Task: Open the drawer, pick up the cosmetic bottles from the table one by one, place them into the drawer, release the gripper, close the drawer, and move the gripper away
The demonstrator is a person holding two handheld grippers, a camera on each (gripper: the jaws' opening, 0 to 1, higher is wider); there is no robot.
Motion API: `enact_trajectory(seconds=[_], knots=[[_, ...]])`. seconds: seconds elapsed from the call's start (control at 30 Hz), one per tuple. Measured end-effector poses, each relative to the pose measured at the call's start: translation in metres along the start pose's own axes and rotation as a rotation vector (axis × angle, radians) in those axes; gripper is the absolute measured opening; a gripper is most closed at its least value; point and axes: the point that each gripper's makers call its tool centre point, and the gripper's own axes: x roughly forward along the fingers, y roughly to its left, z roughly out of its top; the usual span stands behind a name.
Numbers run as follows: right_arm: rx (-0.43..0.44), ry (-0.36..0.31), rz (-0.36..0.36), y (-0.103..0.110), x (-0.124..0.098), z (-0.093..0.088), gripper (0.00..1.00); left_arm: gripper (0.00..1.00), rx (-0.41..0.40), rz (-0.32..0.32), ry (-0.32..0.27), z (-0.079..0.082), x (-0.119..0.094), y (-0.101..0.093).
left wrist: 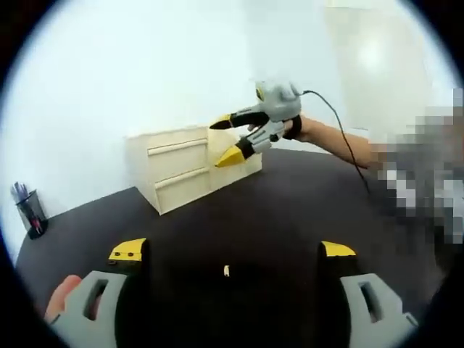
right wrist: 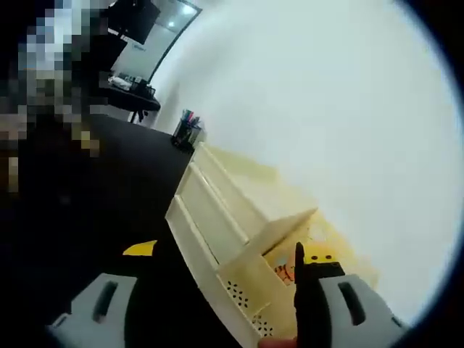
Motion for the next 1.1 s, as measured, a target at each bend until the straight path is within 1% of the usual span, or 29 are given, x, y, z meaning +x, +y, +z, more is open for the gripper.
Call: enact_trajectory(seconds=[0.13,0.23,0.3,0.37,0.4,0.47,0.53,0.57,0.6,0.7,0.73,0.8,0.87,0.9,0.93,0.97,1.03,1.1], knots=[[0.039,-0.02,0.028,0.009,-0.002,0.003,0.66,0.94,-0.015,0.018,-0.049,0.01,-0.006,0.005],[0.034,-0.025,0.044,0.016,-0.003,0.004,0.66,0.91,-0.029,0.023,-0.08,0.015,-0.007,0.003],[0.023,-0.024,0.053,0.023,-0.003,0.003,0.65,0.9,-0.078,0.023,-0.081,0.014,-0.008,0.004],[0.013,-0.024,0.053,0.025,-0.003,0.003,0.65,0.86,-0.089,0.042,-0.08,0.014,-0.008,0.007],[0.009,-0.025,0.051,0.024,-0.003,0.002,0.65,0.84,-0.097,0.052,-0.077,0.016,-0.01,0.013],[0.009,-0.029,0.051,0.024,-0.003,0.002,0.65,0.82,-0.122,0.06,-0.092,0.021,-0.011,0.014],[0.02,-0.038,0.051,0.022,-0.005,0.001,0.65,0.81,-0.174,0.064,-0.122,0.027,-0.013,0.014],[0.026,-0.042,0.053,0.022,-0.005,0.0,0.64,0.8,-0.184,0.066,-0.13,0.029,-0.014,0.015],[0.032,-0.048,0.054,0.021,-0.006,-0.001,0.64,0.79,-0.194,0.078,-0.13,0.03,-0.014,0.017],[0.048,-0.057,0.057,0.017,-0.007,-0.005,0.64,0.73,-0.184,0.142,-0.122,0.032,-0.015,0.023],[0.052,-0.061,0.056,0.015,-0.008,-0.006,0.64,0.7,-0.178,0.163,-0.114,0.032,-0.015,0.025],[0.065,-0.072,0.053,0.011,-0.01,-0.007,0.63,0.68,-0.184,0.179,-0.11,0.032,-0.012,0.026],[0.072,-0.083,0.045,0.005,-0.013,-0.006,0.63,0.7,-0.249,0.192,-0.105,0.027,-0.006,0.027],[0.04,-0.065,0.039,0.001,-0.015,-0.007,0.63,0.7,-0.264,0.198,-0.102,0.027,-0.004,0.028],[0.018,-0.064,0.025,-0.003,-0.017,-0.007,0.63,0.7,-0.281,0.208,-0.09,0.025,-0.003,0.028],[0.011,-0.082,0.003,-0.008,-0.02,-0.003,0.62,0.7,-0.299,0.225,-0.073,0.023,-0.003,0.028],[0.016,-0.107,0.001,-0.013,-0.03,0.003,0.6,0.7,-0.308,0.257,-0.046,0.021,-0.002,0.025],[0.053,-0.146,0.008,-0.02,-0.033,0.014,0.6,0.67,-0.328,0.308,-0.04,0.019,-0.004,0.022]])
